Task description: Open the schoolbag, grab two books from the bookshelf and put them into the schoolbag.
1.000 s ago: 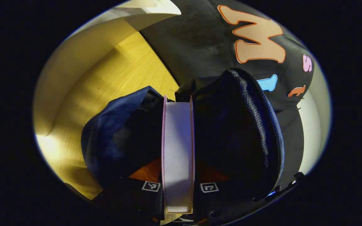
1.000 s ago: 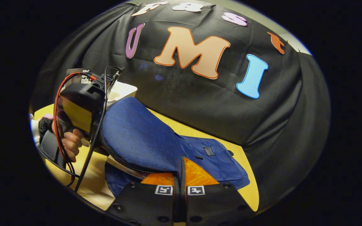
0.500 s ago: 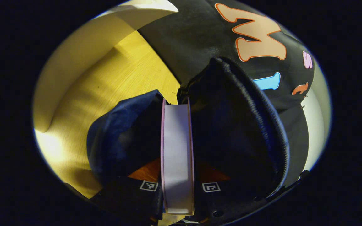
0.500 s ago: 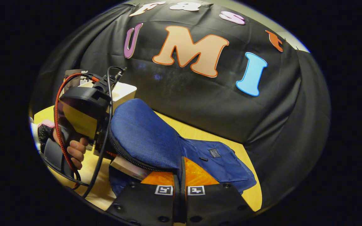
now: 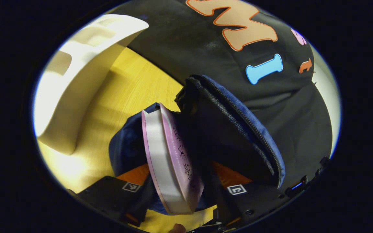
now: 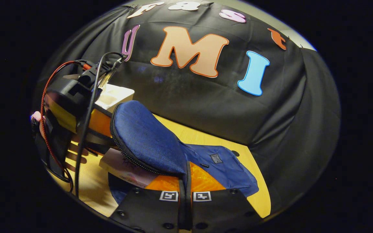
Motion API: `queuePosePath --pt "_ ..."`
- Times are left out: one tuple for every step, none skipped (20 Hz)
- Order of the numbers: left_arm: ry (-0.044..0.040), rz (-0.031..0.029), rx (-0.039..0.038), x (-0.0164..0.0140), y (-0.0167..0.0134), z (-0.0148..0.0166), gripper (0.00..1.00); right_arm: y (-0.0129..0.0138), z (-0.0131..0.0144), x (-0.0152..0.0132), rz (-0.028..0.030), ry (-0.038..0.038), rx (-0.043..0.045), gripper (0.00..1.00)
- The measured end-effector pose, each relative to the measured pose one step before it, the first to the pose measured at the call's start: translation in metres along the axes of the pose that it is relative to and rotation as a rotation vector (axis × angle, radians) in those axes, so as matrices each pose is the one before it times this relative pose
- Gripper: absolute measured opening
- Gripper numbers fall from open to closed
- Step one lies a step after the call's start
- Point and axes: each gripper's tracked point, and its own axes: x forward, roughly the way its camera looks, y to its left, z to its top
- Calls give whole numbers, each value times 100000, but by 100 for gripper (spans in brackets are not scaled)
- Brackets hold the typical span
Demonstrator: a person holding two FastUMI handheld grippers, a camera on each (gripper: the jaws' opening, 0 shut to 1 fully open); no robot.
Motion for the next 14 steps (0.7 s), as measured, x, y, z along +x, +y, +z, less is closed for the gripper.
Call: queuePosePath --pt "1332 1412 1453 -500 262 -22 87 -88 38 -51 -9 19 -179 1" --pt "479 642 2145 -782 81 104 95 80 -58 35 68 17 -446 2" --pt "-61 660 2052 -631 -47 150 96 104 32 52 76 112 -497 2" --pt "-20 326 1676 -806 -91 183 96 152 -205 76 174 222 -508 3" --pt "222 178 1701 -786 -245 113 96 42 5 36 35 202 -460 3" --pt "-1 -122 1673 -915 -183 162 96 43 -82 0 -24 53 -145 4" --pt "-32 -672 1680 -846 -234 78 96 -36 -54 -44 18 124 11 5" --pt "893 -42 1712 -954 -178 -96 96 28 -100 -142 95 167 66 5" --pt "1389 203 2284 -1023 119 -300 96 0 113 73 -319 -182 -401 3" --pt "1971 526 3450 -1784 -188 -49 96 196 -300 31 424 400 -763 4" --pt "811 -278 664 -1319 -281 144 96 46 -62 -54 3 85 -591 5" --pt "319 -493 -21 -976 -197 175 96 -1 30 -38 -116 -33 -564 5" --pt "13 -332 -295 -1010 -141 398 92 -13 -69 -15 -125 -16 -249 5" --pt "-91 158 -207 -1082 51 517 96 -9 -69 -51 -46 87 50 5"
